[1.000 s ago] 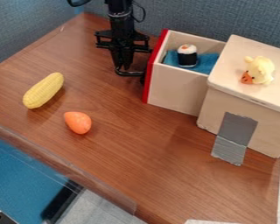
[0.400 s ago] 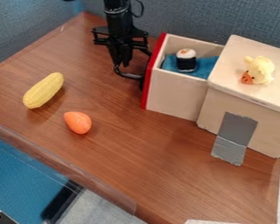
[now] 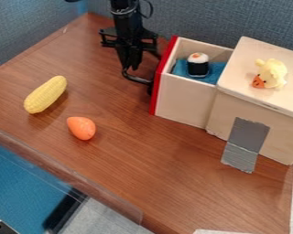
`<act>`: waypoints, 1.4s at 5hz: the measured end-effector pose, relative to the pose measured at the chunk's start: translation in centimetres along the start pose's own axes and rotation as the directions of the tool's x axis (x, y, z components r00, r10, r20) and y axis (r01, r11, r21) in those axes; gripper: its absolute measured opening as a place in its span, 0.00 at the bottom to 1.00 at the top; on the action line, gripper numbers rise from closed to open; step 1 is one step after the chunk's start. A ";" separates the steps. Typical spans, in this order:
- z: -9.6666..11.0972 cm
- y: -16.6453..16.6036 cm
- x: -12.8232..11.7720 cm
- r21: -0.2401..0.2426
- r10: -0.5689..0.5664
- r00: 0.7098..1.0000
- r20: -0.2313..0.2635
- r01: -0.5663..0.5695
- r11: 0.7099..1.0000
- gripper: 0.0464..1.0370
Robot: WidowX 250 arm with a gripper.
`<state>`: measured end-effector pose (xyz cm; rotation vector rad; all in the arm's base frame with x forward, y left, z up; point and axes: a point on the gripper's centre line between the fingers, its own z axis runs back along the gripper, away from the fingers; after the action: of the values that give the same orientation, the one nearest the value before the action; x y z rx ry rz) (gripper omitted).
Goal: Close the drawer
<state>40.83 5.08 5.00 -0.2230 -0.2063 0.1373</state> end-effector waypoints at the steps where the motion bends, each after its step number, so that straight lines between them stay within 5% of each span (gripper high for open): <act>1: 0.1 -2.3 1.8 -0.147 -0.088 0.995 0.037 0.093 0.985 0.08; 3: -0.6 -4.2 3.3 -0.204 -0.140 0.990 0.029 0.143 0.969 0.08; 7: -3.0 -9.0 0.7 -0.269 -0.136 0.989 -0.054 0.116 0.956 0.13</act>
<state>43.17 -4.07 4.39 -0.4806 -0.1660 -0.0265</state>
